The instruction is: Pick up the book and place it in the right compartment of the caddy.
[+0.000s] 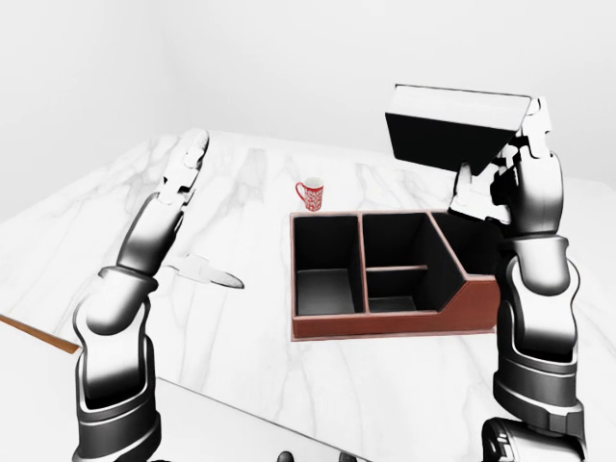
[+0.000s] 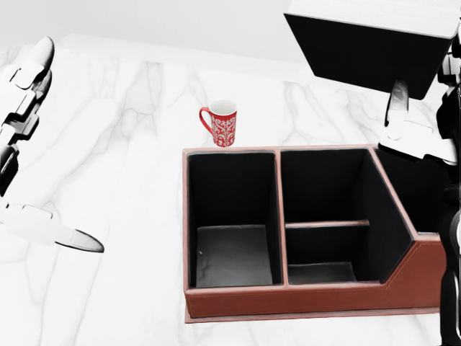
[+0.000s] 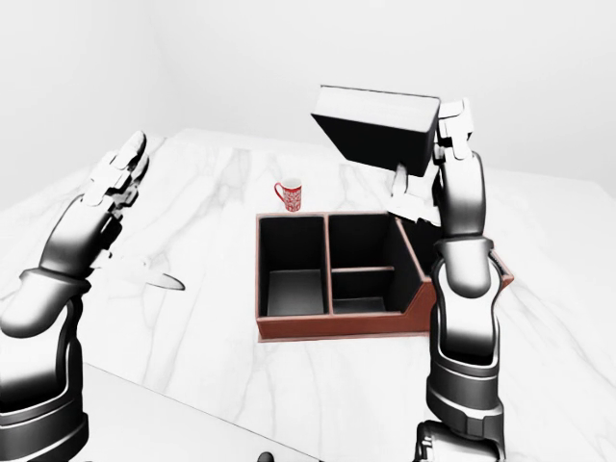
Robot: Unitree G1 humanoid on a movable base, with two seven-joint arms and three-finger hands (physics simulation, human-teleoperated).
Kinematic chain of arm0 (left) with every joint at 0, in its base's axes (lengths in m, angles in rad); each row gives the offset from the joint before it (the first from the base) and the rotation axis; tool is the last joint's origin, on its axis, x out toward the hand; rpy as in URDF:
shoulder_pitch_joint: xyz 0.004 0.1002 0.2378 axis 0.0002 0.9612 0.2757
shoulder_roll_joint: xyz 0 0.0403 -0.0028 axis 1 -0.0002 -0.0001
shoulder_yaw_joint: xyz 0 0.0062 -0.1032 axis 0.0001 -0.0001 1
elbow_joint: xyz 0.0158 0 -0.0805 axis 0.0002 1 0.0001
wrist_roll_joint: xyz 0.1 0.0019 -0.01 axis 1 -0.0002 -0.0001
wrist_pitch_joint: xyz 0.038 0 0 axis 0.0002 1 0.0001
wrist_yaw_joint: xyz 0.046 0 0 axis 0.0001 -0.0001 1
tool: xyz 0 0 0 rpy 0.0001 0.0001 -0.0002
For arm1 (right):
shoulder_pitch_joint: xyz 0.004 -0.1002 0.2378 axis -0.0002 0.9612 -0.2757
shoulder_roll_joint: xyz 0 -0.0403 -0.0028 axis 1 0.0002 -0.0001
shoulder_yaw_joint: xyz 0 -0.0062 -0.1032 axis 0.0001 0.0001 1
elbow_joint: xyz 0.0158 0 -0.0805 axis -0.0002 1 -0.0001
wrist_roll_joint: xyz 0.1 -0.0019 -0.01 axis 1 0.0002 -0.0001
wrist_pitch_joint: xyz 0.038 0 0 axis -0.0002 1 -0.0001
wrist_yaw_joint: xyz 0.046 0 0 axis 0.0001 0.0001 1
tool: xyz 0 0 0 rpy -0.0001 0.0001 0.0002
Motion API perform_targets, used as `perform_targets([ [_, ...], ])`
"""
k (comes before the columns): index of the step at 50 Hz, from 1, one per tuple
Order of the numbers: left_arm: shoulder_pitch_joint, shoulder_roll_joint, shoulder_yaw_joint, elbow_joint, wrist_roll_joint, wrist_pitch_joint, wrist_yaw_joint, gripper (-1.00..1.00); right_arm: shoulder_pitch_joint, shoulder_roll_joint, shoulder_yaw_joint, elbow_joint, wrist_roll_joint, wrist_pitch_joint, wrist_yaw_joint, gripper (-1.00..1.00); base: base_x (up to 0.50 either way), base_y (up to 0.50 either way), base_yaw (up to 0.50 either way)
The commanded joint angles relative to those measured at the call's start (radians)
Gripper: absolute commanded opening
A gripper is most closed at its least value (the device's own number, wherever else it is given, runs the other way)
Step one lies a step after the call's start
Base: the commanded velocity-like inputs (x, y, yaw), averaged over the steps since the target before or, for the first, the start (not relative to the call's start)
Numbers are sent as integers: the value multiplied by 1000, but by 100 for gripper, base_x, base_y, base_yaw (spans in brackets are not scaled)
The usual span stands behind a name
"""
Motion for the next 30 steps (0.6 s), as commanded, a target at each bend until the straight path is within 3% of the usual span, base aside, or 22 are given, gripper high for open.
perform_targets([
  [1, 9, -2, 15, -5, -84, 0, 41, 100, 69, -46, -93, -41, 119, 0, -11, -100, 0, 0, 0],
  [9, 4, 0, 23, -72, -89, 0, 35, 100, 124, -63, -138, -27, 135, 0, 4, -100, 0, 0, 0],
  [30, 50, -23, 23, -22, -102, 0, 58, 100, 233, -92, -261, 29, 152, 0, 59, -100, 0, 0, 0],
])
